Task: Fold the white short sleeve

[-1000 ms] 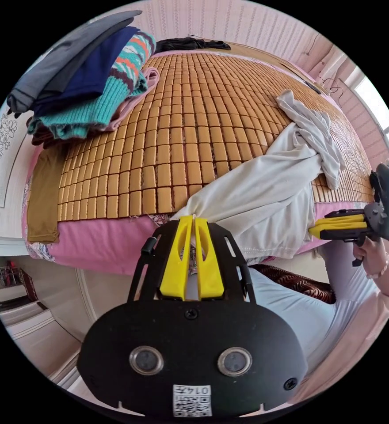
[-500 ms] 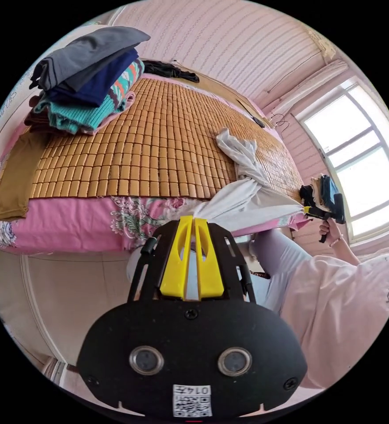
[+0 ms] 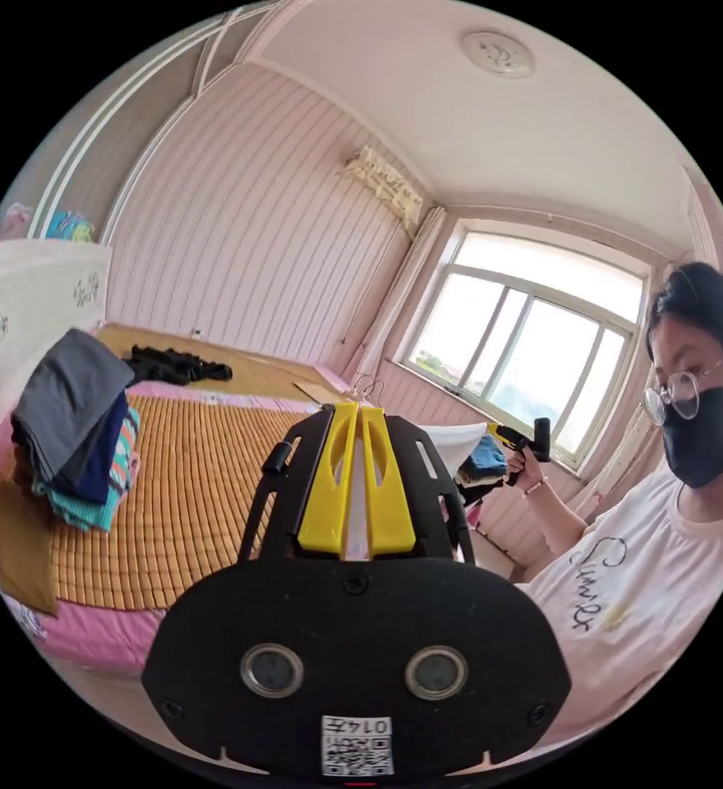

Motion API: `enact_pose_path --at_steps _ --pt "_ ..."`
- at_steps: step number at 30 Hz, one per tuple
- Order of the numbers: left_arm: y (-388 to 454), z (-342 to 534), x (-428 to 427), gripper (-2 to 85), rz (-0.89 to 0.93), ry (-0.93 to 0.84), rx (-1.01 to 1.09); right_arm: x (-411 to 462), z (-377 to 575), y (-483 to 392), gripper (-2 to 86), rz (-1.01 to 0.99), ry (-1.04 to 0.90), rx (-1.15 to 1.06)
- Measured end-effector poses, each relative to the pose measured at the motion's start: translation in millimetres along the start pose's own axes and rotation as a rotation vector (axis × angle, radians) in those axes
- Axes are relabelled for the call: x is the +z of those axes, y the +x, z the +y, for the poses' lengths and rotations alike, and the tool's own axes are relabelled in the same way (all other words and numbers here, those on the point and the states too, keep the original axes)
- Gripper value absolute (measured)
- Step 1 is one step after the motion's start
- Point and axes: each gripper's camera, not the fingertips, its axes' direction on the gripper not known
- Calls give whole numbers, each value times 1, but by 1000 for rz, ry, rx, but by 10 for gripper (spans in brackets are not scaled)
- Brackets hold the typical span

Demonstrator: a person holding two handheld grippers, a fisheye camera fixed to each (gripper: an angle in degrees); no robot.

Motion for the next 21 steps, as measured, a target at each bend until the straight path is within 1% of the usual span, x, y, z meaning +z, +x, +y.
enact_pose_path --at_steps 2,3,6,8,12,17,21 --pt "28 -37 -17 -10 5 26 70 -30 -35 -28 -3 -41 102 -63" --pt "49 -59 -28 -10 -29 38 120 -49 -57 -47 -3 -64 154 -110" --pt "105 -102 -56 -10 -90 74 242 -90 -102 -100 -4 -21 219 -223" --pt "137 -120 -75 -10 -99 105 279 -111 -120 -131 -4 32 242 -273" --pt "198 -143 -118 -10 -160 190 355 -163 -148 -190 -3 13 328 -357" --pt "242 -160 -160 -10 -167 259 423 -205 -175 -255 -3 56 372 -457" --pt "259 -172 -175 -10 -209 299 461 -213 -204 -285 -3 66 341 -500"
